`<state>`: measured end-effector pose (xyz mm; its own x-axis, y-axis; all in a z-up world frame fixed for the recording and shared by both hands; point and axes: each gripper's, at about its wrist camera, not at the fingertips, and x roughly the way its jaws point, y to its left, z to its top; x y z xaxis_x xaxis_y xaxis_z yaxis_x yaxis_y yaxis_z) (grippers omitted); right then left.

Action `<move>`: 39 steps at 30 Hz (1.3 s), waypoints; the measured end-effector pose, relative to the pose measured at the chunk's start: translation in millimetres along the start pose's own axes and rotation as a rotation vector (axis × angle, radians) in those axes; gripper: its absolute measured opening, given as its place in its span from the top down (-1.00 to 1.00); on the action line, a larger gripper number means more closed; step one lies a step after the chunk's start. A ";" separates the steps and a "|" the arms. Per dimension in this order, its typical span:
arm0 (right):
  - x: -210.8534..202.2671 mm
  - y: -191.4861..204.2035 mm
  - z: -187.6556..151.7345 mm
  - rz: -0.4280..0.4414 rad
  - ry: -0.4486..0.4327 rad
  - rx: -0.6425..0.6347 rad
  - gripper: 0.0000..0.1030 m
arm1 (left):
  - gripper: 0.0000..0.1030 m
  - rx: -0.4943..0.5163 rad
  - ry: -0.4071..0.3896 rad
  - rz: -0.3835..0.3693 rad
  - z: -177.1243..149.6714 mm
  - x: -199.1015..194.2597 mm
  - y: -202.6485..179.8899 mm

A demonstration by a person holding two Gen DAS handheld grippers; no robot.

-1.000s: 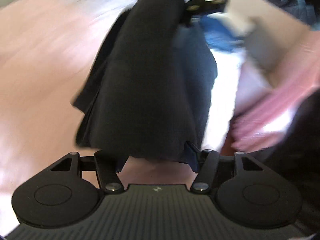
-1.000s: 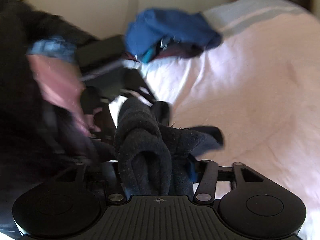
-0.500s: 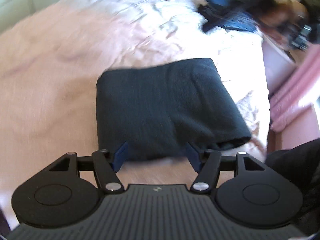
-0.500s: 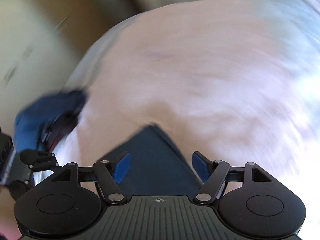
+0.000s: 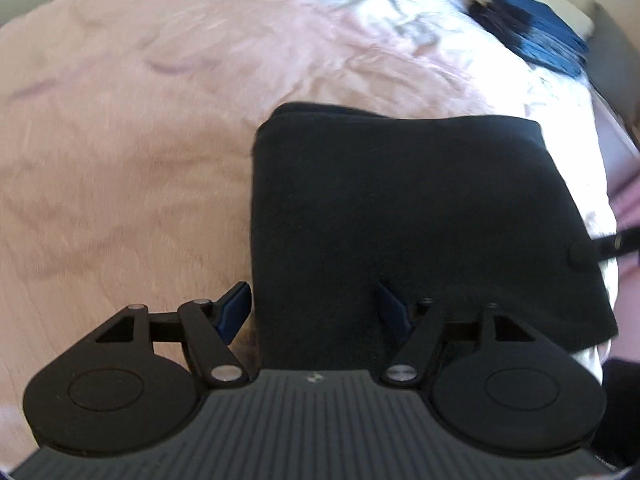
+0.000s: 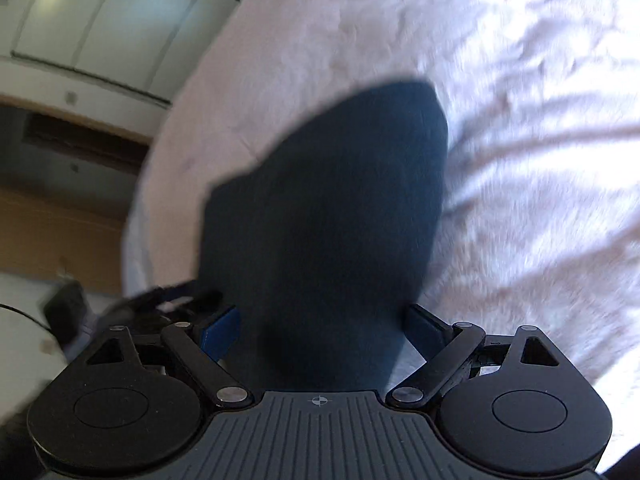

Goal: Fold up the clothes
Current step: 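Press the folded navy pants flat with both open grippers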

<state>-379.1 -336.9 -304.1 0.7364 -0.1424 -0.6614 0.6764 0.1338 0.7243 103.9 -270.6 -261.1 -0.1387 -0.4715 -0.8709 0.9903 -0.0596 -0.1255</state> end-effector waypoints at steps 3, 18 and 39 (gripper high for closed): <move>19.9 -13.7 -4.3 0.072 -0.012 0.058 -0.75 | -0.32 -0.045 0.005 0.034 -5.1 -5.7 -3.7; -31.3 -74.3 155.7 0.111 0.237 -0.222 0.17 | -0.28 0.114 -0.120 -0.091 -27.1 -15.6 -119.5; -95.6 -123.8 -1.0 0.198 -0.336 -0.510 -0.47 | -0.39 0.171 -0.482 0.162 -90.6 -43.3 -180.8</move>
<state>-533.2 -338.8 -330.7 0.8593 -0.3556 -0.3677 0.5111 0.6269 0.5881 -69.8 -159.7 -243.8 -0.0050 -0.8348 -0.5506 0.9913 -0.0764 0.1069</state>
